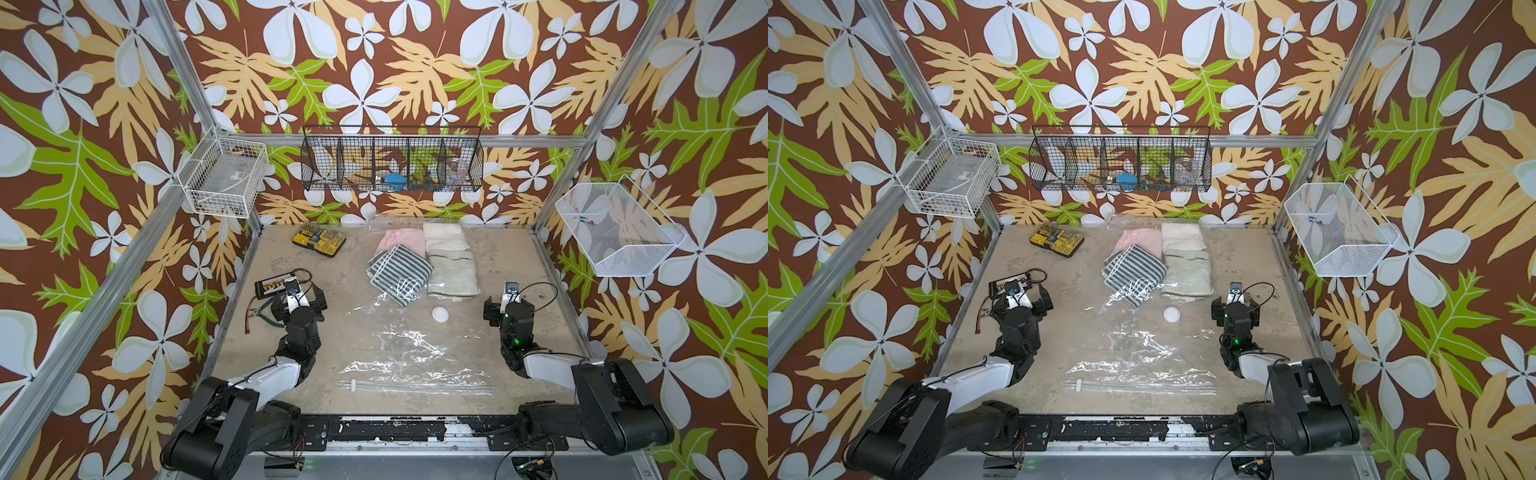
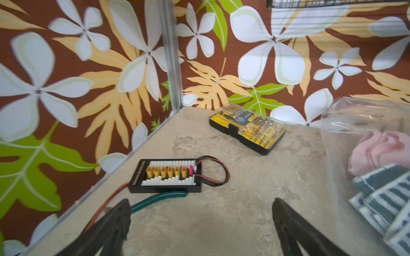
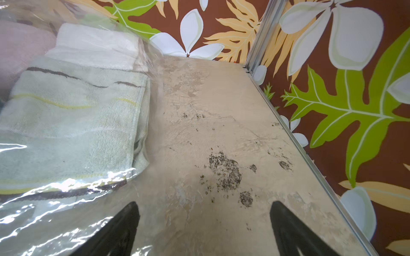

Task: Place the folded towel into the vacuum bag
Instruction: Reset both arms

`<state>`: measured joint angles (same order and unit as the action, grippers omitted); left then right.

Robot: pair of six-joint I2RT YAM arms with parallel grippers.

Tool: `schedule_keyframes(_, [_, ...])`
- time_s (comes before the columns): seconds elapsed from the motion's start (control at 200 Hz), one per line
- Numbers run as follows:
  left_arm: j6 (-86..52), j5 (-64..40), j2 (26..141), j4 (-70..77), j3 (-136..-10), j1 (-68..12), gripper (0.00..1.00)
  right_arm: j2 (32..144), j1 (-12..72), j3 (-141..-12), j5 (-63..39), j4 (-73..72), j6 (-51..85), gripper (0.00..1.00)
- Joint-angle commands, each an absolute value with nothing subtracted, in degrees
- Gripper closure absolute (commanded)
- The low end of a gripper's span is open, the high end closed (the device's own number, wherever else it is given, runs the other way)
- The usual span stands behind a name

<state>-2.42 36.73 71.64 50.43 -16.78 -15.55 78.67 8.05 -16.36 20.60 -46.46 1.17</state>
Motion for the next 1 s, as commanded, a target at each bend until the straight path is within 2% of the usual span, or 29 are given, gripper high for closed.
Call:
schedule_keyframes(0.0, [1.4,30.1,74.5,54.3,-19.8,-14.9,0.0,81.7,7.6,-18.5,16.8,-56.9,-1.1,0.06])
schedule_keyframes(0.04, [1.0,30.1,74.0,50.7,-19.7,-15.0,0.0,82.9,6.6,-19.1,14.4,-55.6,-0.7,0.07])
schedule_keyframes(0.085, [-0.2,32.6,73.2,49.4,-17.5,-14.9,0.0,84.6,5.9,-17.3,12.1,-60.9,-1.1,0.08])
schedule_keyframes(0.18, [-1.2,38.6,72.8,63.9,-9.1,-14.9,0.0,83.1,5.0,-16.0,9.8,-61.0,0.0,0.11])
schedule_keyframes(0.215, [0.1,35.7,72.7,66.2,-8.7,-14.8,0.0,83.4,3.5,-15.3,7.1,-62.8,0.8,0.0])
schedule_keyframes(0.305, [3.1,29.5,75.5,64.9,-11.5,-14.8,0.0,85.0,1.8,-11.3,4.5,-70.3,1.6,0.0])
schedule_keyframes(0.35, [3.6,29.0,77.8,68.8,-10.4,-14.8,0.0,86.2,1.8,-10.1,4.6,-74.8,1.4,0.0])
schedule_keyframes(0.45, [3.1,32.0,81.3,76.2,-8.5,-14.7,0.0,84.6,1.8,-11.5,4.5,-69.3,1.8,0.0])
schedule_keyframes(0.51, [1.0,29.0,80.0,71.4,-9.4,-13.0,0.0,85.3,1.8,-11.0,4.5,-71.5,1.6,0.0])
schedule_keyframes(0.575, [-3.5,25.0,80.8,72.4,-8.3,-8.9,0.0,84.7,1.8,-11.3,4.5,-70.1,1.7,0.01])
schedule_keyframes(0.621, [-4.7,22.3,84.8,81.6,-6.5,-5.6,0.0,84.9,1.8,-11.1,4.5,-70.5,1.7,0.01])
schedule_keyframes(0.686, [-5.9,20.9,82.0,72.5,-8.3,-5.5,0.0,84.8,1.8,-11.2,4.5,-70.5,1.6,0.01])
schedule_keyframes(0.746, [-5.0,21.2,84.1,77.4,-7.8,-5.3,0.0,84.8,1.8,-11.2,4.5,-70.5,1.7,0.01])
schedule_keyframes(0.821, [-6.0,21.1,82.0,73.4,-8.1,-5.3,0.0,84.8,1.8,-11.2,4.4,-70.4,1.7,0.0])
schedule_keyframes(0.991, [-5.8,21.3,82.7,75.4,-7.7,-5.4,0.0,84.8,1.8,-11.1,4.4,-70.4,1.6,0.01])
